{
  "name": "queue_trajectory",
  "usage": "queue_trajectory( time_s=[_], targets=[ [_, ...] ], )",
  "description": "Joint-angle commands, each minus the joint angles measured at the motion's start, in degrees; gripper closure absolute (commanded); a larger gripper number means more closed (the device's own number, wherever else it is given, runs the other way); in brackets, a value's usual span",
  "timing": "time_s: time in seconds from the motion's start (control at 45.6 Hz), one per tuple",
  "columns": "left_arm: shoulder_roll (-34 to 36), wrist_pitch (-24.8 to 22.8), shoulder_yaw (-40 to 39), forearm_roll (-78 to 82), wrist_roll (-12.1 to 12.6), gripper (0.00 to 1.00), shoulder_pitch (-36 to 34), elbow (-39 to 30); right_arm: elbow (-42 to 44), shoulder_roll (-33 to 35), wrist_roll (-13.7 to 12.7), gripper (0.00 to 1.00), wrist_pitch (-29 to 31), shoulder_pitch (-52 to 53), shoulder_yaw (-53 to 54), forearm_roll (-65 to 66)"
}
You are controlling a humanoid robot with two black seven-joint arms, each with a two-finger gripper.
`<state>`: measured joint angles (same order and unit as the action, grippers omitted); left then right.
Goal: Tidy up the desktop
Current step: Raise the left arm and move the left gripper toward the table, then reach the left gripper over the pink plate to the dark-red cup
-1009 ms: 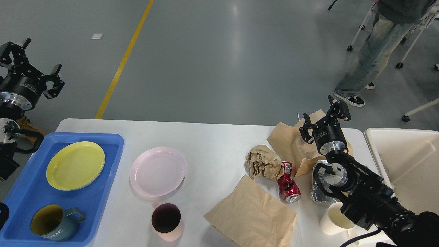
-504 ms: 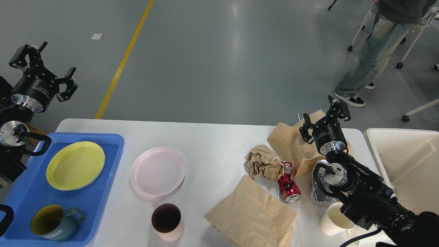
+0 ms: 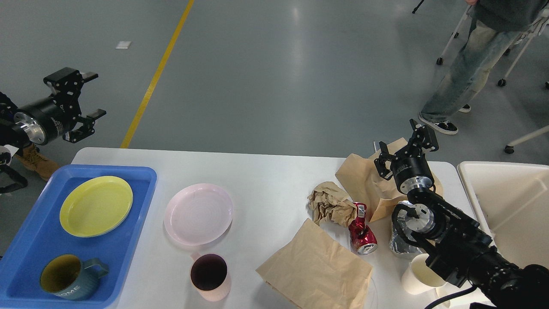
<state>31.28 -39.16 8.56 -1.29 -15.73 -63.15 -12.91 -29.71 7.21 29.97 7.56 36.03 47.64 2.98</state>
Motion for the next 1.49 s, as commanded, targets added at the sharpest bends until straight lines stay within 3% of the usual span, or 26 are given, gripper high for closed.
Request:
queue_trajectory(
  time_s=[0.0,0.088,0.197,0.329,0.417,0.592,0.724,0.899,1.25,1.359,1.469],
  targets=[
    [-1.1,-1.4,18.5,0.3,-0.1,0.04,-5.0,-0.4,0.0,0.0,0.0,0.0,0.0,0.0,0.0,0.0],
    [-2.0,-5.9,25.4,0.9,-0.1,0.04,-6.3,-0.8,0.0,0.0,0.0,0.0,0.0,-0.1,0.0,0.0],
    [-1.9,-11.6,27.7,1.3,-0.1,0.04,-7.0,-0.8,0.0,0.0,0.0,0.0,0.0,0.0,0.0,0.0],
    [-2.2,-13.0,33.9,1.4,-0.1,0.04,-8.6,-0.9,0.0,0.0,0.0,0.0,0.0,0.0,0.0,0.0],
    [-3.3,-14.6,42.9,1.4,-0.1,0.04,-10.1,-1.9,0.0,0.0,0.0,0.0,0.0,0.0,0.0,0.0],
    [-7.7,-15.8,63.7,1.4,-0.3,0.04,-17.1,-10.9,0.0,0.0,0.0,0.0,0.0,-0.1,0.0,0.0],
    [-11.9,-15.8,72.1,1.4,-0.1,0.04,-22.5,-19.7,0.0,0.0,0.0,0.0,0.0,0.0,0.0,0.0],
    [-15.3,-15.8,76.3,1.6,-0.1,0.04,-26.9,-28.4,0.0,0.0,0.0,0.0,0.0,-0.1,0.0,0.0],
    [-22.1,-15.8,81.4,2.3,-0.1,0.04,-33.9,-32.5,0.0,0.0,0.0,0.0,0.0,0.0,0.0,0.0],
    [-27.4,-15.8,84.1,3.4,-0.1,0.04,-38.7,-38.3,0.0,0.0,0.0,0.0,0.0,0.0,0.0,0.0],
    [-30.2,-15.8,83.1,3.5,-0.1,0.04,-39.1,-40.5,0.0,0.0,0.0,0.0,0.0,-0.1,0.0,0.0]
  ],
)
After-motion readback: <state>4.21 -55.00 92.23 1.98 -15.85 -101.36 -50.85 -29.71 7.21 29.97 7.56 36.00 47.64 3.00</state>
